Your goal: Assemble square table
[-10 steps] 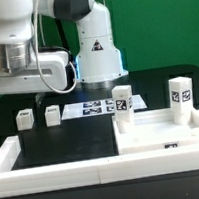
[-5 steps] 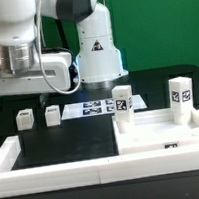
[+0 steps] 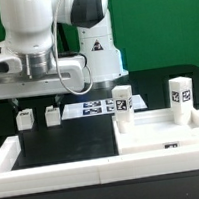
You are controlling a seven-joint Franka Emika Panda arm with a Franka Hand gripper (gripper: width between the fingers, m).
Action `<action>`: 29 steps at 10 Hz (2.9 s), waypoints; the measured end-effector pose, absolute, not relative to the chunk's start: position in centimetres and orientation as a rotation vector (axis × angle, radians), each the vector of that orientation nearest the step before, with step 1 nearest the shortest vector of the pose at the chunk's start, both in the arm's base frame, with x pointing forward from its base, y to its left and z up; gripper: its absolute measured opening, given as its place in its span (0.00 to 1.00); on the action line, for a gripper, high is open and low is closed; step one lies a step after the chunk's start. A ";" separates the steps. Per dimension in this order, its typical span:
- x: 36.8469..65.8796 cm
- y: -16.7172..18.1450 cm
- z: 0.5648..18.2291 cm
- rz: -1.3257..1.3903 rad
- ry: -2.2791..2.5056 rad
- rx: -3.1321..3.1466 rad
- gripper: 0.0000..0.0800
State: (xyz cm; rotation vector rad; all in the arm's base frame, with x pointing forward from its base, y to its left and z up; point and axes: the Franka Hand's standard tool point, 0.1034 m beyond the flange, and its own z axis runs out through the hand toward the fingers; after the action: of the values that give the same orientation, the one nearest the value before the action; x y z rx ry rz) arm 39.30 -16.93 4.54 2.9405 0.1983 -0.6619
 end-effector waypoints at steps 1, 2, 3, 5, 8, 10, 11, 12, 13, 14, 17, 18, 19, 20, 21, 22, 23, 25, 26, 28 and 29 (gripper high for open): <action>39.3 -16.9 4.5 -0.663 0.198 2.940 0.81; 39.3 -16.9 4.5 -0.663 0.200 2.940 0.81; 39.3 -16.4 4.6 -0.664 0.231 2.946 0.81; 38.3 -15.2 4.6 -0.683 0.381 2.979 0.81; 37.5 -15.0 4.5 -0.695 0.400 2.991 0.81; 37.5 -15.0 4.5 -0.697 0.400 2.990 0.81; 37.4 -15.0 4.5 -0.698 0.400 2.990 0.81; 37.4 -14.9 4.3 -0.701 0.355 2.985 0.81; 37.2 -14.7 3.9 -0.713 0.273 2.970 0.81; 37.0 -14.6 3.7 -0.731 0.274 2.964 0.81; 36.5 -14.5 3.7 -0.817 0.264 2.949 0.81; 36.3 -14.4 3.7 -0.926 0.255 2.924 0.81; 36.6 -14.4 3.6 -0.976 0.255 2.906 0.81; 36.3 -14.0 3.7 -1.069 0.236 2.876 0.81; 36.3 -13.7 3.7 -1.144 0.239 2.846 0.81; 36.4 -13.8 3.5 -1.209 0.239 2.814 0.81; 36.7 -14.1 2.9 -1.179 0.251 2.819 0.81; 36.2 -14.8 1.9 -1.164 0.256 2.809 0.81; 36.0 -15.1 1.4 -1.162 0.261 2.797 0.81; 35.1 -15.2 0.9 -1.191 0.254 2.787 0.81; 35.0 -15.0 0.9 -1.193 0.251 2.785 0.81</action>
Offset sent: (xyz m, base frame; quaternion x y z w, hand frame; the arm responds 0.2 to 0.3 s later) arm -0.0193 0.0362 0.0024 0.0649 0.0029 -0.0870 0.9941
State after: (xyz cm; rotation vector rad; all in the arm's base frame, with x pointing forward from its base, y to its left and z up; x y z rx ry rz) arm 35.02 -15.01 0.92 2.7847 0.2506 -1.1934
